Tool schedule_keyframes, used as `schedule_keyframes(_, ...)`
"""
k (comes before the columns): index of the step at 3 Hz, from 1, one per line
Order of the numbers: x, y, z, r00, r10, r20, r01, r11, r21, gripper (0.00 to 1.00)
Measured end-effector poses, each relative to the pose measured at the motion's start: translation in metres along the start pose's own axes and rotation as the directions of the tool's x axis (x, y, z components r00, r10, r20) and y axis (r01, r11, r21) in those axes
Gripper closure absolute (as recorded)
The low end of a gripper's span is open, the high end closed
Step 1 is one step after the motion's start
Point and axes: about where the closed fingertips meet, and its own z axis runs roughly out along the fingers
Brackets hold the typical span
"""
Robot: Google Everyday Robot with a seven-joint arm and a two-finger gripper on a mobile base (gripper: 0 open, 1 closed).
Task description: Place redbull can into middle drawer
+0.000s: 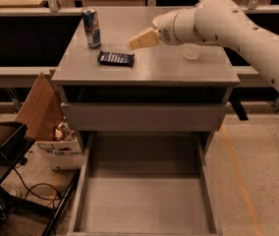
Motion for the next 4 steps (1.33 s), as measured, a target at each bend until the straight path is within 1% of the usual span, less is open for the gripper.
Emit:
schedule_keyframes(1, -0.023, -0.010, 0.040, 0.997, 0.016, 0.080, -0.016, 0.9999, 0.003, 0.00)
schedule_keyframes(2, -0.043, -0.014, 0.079, 0.987, 0.010, 0.162, -0.008, 0.9999, -0.012, 0.00)
schedule_keyframes(3, -0.056, -0.015, 0.121, 0.978, 0.012, 0.210, -0.004, 0.9992, -0.040, 0.00)
schedule_keyframes(4, -0.067, -0.014, 0.153, 0.972, 0.022, 0.234, -0.009, 0.9983, -0.057, 0.00)
